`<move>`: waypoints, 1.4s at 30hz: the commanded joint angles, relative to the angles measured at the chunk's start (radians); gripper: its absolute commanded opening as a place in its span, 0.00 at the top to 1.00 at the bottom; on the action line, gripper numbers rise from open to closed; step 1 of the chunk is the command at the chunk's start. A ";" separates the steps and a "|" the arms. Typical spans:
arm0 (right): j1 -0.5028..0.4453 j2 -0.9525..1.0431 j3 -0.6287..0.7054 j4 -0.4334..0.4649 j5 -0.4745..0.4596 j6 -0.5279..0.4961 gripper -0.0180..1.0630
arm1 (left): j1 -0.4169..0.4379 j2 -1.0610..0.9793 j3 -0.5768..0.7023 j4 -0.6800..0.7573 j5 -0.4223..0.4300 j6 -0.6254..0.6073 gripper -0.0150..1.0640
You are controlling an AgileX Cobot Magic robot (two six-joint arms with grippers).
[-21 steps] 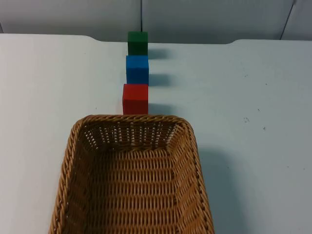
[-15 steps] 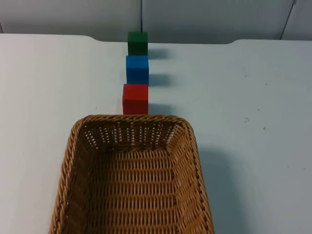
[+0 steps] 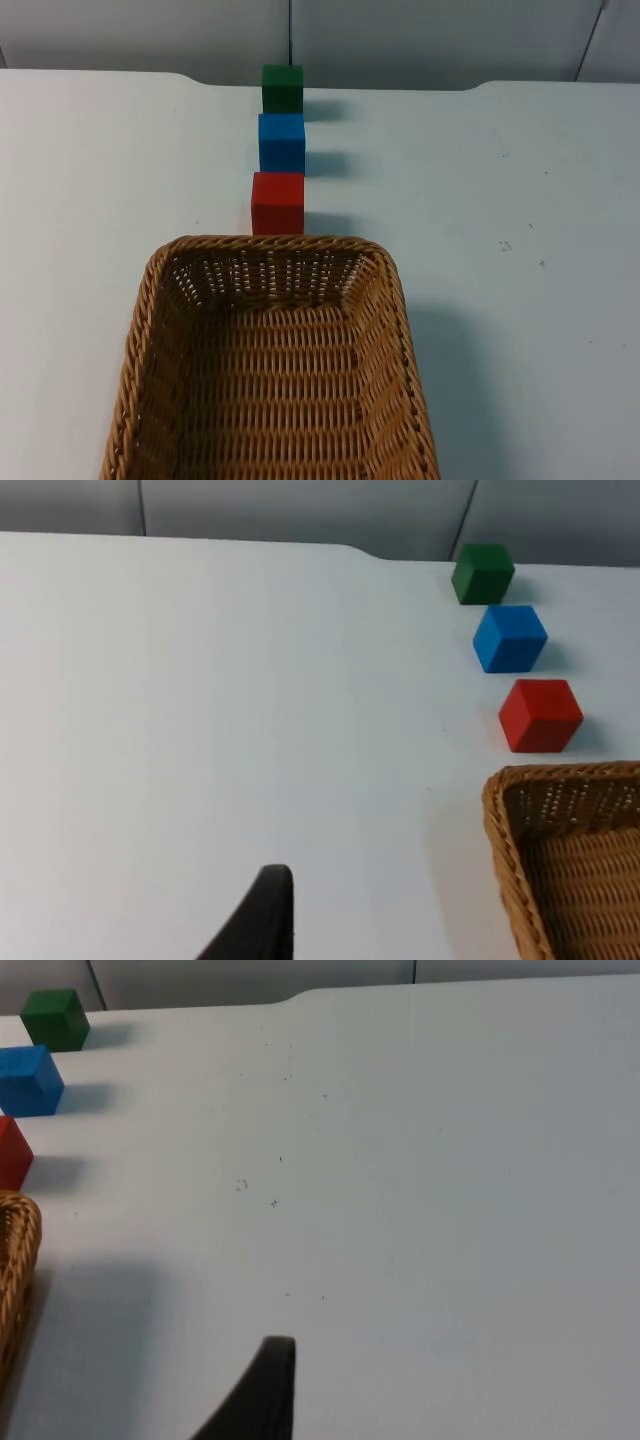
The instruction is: Pick up the basket with the left hand and place the blue cube into the basket with the right hand.
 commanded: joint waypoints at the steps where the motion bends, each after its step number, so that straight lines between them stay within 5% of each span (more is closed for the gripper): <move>1: -0.007 -0.004 0.009 0.004 -0.009 -0.005 0.02 | -0.003 0.058 -0.015 -0.057 -0.021 0.055 0.02; 9: -0.007 -0.004 0.009 0.004 -0.009 -0.005 0.02 | -0.003 0.221 -0.015 -0.139 -0.034 0.129 0.02; 17: -0.007 -0.004 0.009 0.004 -0.009 -0.005 0.02 | -0.003 0.437 -0.015 -0.360 -0.035 0.339 0.02; 42: -0.007 -0.004 0.009 0.004 -0.009 -0.005 0.02 | -0.015 1.015 -0.011 -0.462 -0.129 0.493 0.02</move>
